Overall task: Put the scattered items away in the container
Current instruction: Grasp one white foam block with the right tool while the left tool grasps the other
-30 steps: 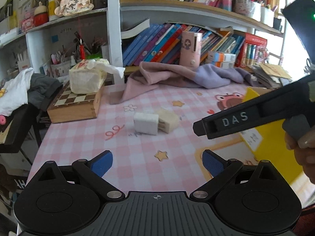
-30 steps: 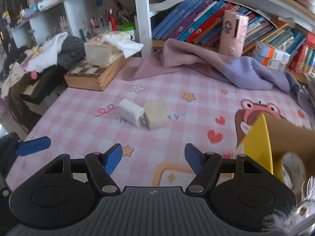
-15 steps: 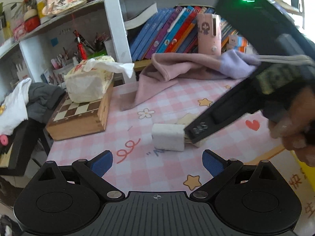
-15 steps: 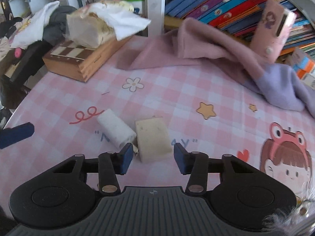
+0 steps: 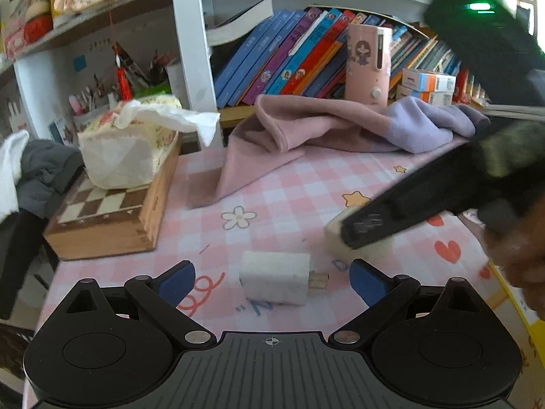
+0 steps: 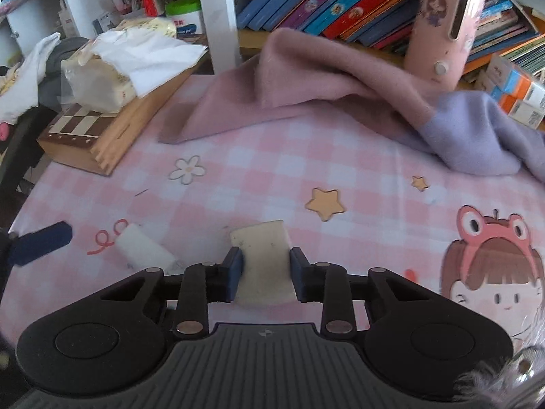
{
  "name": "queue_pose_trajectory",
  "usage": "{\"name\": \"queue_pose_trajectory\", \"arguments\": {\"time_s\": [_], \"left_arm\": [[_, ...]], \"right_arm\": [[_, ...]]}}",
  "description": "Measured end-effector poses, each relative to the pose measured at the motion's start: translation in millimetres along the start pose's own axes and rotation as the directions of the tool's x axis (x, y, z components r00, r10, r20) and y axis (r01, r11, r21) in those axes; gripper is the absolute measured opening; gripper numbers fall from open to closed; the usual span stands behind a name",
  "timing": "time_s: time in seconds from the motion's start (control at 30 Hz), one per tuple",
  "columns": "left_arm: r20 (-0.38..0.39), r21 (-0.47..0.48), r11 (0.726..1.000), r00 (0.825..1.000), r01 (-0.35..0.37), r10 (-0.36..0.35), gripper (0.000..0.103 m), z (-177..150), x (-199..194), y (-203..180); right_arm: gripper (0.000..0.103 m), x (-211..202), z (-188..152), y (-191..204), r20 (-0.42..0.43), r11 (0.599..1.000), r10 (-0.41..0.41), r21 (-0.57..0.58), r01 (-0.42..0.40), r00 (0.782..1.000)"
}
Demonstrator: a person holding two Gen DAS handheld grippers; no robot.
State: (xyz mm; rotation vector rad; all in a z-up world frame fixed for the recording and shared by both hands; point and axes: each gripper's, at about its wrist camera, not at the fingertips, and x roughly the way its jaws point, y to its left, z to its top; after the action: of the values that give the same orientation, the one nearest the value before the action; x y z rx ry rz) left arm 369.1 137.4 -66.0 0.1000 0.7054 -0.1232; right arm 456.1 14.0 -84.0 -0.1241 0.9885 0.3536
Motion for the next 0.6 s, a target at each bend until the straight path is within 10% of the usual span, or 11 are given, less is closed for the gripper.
{"name": "queue_pose_trajectory", "arguments": {"time_s": [0.6], "left_arm": [[-0.065, -0.114, 0.991, 0.995, 0.073, -0.081, 0.054, -4.0, 34.2, 18.8]], "right_arm": [[0.037, 22.1, 3.9, -0.6, -0.053, 0.998, -0.002, -0.066, -0.001, 0.999]]}}
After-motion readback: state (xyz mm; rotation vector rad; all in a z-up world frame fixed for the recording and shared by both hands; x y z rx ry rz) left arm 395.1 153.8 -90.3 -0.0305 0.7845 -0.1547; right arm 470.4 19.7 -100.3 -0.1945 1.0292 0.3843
